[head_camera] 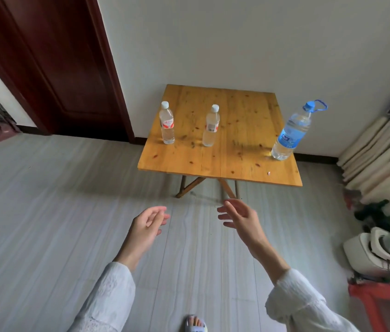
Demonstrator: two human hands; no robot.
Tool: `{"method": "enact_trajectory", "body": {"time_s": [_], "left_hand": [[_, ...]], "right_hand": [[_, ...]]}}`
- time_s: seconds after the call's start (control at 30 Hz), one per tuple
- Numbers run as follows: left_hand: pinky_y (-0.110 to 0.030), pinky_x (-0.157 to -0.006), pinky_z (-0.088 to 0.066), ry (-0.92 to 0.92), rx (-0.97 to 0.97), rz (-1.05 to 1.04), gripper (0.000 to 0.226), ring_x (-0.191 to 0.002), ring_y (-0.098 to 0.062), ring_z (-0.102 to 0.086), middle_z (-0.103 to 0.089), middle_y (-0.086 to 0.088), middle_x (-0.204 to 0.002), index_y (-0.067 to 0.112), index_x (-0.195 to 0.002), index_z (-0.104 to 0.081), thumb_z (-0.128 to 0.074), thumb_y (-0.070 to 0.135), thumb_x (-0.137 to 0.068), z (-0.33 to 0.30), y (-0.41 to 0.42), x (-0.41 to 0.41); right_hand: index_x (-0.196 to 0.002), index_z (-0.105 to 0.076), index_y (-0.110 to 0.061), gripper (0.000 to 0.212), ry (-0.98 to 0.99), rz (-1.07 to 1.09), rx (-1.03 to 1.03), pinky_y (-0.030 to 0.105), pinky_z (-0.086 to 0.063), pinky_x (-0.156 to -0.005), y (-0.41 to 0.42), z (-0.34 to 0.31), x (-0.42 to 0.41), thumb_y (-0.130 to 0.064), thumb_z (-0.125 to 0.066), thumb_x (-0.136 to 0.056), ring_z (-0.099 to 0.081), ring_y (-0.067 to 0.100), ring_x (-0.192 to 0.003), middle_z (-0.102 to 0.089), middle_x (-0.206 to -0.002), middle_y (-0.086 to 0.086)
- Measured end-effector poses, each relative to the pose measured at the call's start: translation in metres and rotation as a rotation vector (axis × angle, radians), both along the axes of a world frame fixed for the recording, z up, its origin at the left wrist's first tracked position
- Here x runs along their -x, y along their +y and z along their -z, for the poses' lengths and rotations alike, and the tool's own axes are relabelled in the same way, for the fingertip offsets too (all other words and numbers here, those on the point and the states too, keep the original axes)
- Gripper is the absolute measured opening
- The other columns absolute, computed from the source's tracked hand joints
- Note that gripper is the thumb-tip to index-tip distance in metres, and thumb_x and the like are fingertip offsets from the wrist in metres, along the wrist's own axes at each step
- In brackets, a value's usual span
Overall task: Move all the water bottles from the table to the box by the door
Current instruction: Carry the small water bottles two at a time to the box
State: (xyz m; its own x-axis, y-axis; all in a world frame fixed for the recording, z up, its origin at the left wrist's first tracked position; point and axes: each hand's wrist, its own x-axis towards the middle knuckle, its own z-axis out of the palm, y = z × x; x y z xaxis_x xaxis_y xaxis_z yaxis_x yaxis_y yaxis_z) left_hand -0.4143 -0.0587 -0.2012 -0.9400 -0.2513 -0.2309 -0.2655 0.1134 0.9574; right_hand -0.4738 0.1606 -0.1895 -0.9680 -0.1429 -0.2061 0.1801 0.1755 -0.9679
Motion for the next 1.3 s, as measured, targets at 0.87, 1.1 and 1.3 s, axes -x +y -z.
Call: {"method": "enact_trajectory", "body": {"time_s": [0.87,1.1,1.3], "left_hand": [[-0.026,-0.092,-0.033,-0.023,0.178,0.075,0.043,-0.123,-0.008,-0.039,-0.043,0.004,-0.14,0.028,-0.132,-0.04,-0.048,0.035,-0.09,0.037,-0.147,0.422],[-0.03,-0.101,-0.031,-0.061,0.232,0.054,0.058,-0.134,-0.017,-0.03,-0.03,0.0,-0.149,0.025,-0.141,-0.021,-0.049,0.03,-0.09,0.061,-0.148,0.492],[-0.033,-0.089,-0.044,-0.09,0.28,-0.032,0.043,-0.115,-0.021,-0.048,-0.049,-0.006,-0.129,0.018,-0.13,-0.037,-0.049,0.03,-0.09,0.076,-0.145,0.518]], "right_hand": [[-0.128,-0.046,-0.015,0.041,-0.137,0.213,-0.175,0.028,-0.054,-0.071,-0.106,0.041,0.365,-0.03,-0.052,-0.089,-0.062,0.017,-0.093,-0.062,-0.111,0.007],[-0.134,-0.039,-0.01,0.054,-0.009,0.312,-0.43,0.041,-0.048,-0.09,-0.102,0.055,0.448,-0.028,-0.059,-0.086,-0.055,0.026,-0.11,-0.053,-0.128,0.015],[-0.131,-0.044,-0.009,0.053,0.075,0.233,-0.539,0.039,-0.045,-0.092,-0.102,0.07,0.492,-0.027,-0.061,-0.084,-0.05,0.028,-0.115,-0.051,-0.129,0.014]]}}
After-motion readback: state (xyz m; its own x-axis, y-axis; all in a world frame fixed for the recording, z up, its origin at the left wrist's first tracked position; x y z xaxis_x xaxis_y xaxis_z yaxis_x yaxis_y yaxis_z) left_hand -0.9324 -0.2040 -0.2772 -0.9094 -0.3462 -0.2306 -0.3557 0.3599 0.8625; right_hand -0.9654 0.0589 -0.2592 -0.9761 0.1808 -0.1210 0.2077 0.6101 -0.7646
